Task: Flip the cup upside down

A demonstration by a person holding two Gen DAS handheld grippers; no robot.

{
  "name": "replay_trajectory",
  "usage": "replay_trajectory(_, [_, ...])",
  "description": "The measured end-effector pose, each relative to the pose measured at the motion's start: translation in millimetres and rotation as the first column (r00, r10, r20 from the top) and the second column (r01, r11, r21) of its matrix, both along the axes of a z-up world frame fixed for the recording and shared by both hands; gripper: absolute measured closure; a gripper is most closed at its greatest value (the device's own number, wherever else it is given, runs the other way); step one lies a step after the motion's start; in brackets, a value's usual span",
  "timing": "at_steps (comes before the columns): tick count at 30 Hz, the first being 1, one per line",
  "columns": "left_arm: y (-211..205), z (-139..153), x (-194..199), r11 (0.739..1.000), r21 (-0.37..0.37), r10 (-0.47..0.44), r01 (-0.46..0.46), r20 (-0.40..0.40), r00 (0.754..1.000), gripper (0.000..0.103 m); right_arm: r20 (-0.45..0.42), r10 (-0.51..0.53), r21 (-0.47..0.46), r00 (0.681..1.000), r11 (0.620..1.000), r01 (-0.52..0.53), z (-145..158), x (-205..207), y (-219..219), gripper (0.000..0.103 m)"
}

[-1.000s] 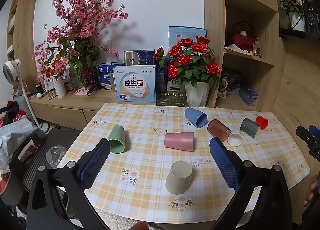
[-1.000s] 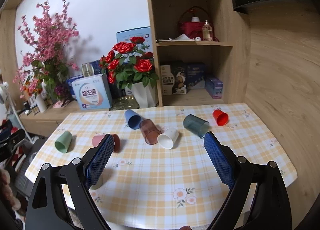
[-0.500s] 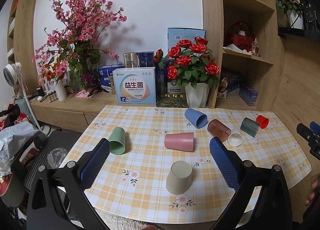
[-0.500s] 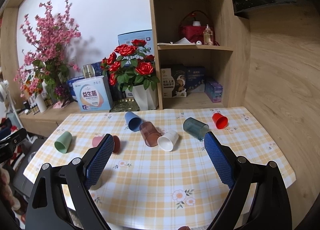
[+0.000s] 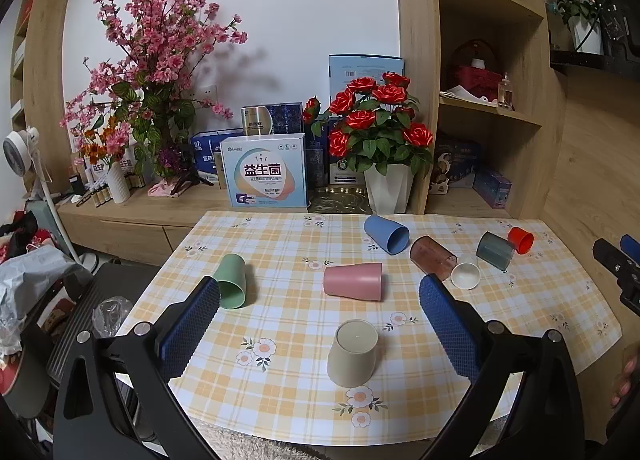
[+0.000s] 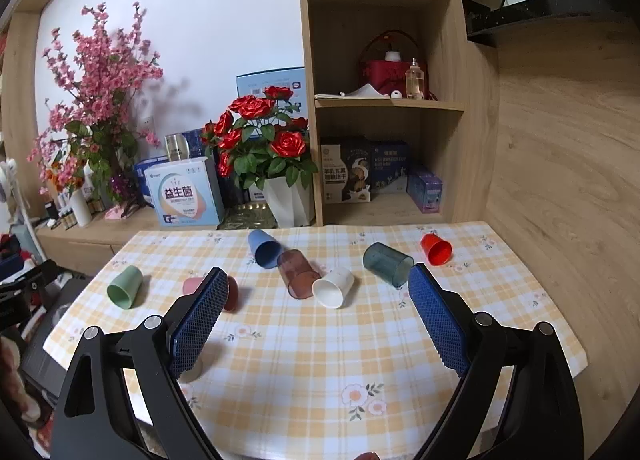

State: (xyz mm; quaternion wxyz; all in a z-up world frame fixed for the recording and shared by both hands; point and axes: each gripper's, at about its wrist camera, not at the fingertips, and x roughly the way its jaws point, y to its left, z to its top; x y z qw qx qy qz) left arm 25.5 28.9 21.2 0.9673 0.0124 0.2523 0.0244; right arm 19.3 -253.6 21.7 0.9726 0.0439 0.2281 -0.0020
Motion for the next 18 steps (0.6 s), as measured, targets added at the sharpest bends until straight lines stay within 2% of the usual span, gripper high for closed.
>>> replay_trajectory(18, [-7.8,1.5,-3.4,0.999,0.046,-0.007,0.006,0.021,1.000,0.006,-0.006,-0.006,-0.014,1.000,1.000,0.006,-0.1,-0.8,1.4,0.015])
